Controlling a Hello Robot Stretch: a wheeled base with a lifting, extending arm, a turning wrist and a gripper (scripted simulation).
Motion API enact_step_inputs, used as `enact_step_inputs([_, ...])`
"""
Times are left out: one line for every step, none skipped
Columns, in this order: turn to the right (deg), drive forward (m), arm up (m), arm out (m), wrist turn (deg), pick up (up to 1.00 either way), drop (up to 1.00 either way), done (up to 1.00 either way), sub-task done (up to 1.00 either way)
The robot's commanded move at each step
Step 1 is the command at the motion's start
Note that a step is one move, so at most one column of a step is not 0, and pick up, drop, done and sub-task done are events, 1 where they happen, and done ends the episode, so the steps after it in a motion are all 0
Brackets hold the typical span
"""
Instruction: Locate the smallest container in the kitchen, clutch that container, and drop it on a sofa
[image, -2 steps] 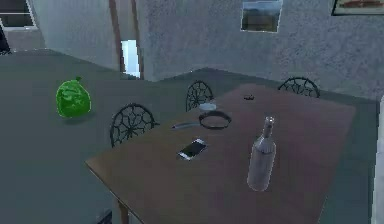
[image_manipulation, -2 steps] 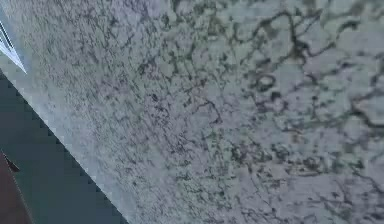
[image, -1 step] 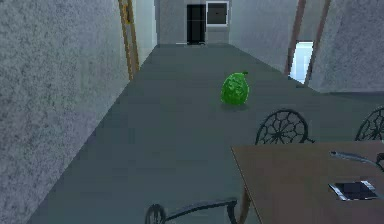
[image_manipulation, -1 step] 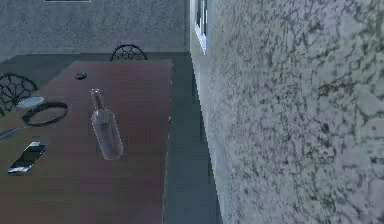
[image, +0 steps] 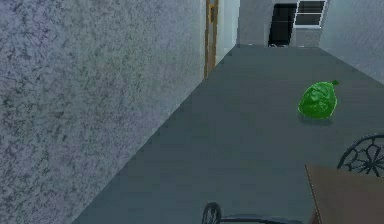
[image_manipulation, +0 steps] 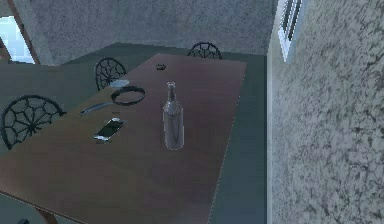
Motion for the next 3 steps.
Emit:
enact_step_inputs([0.0,0.0,0.5,0.0,0.0,0.0,0.0,0.0,0.0])
enact_step_inputs([0.0,0.0,0.36,0.0,0.0,0.0,0.0,0.0,0.0])
enact_step_inputs([0.0,0.0,0.0,0.4,0.0,0.0,0.0,0.0,0.0])
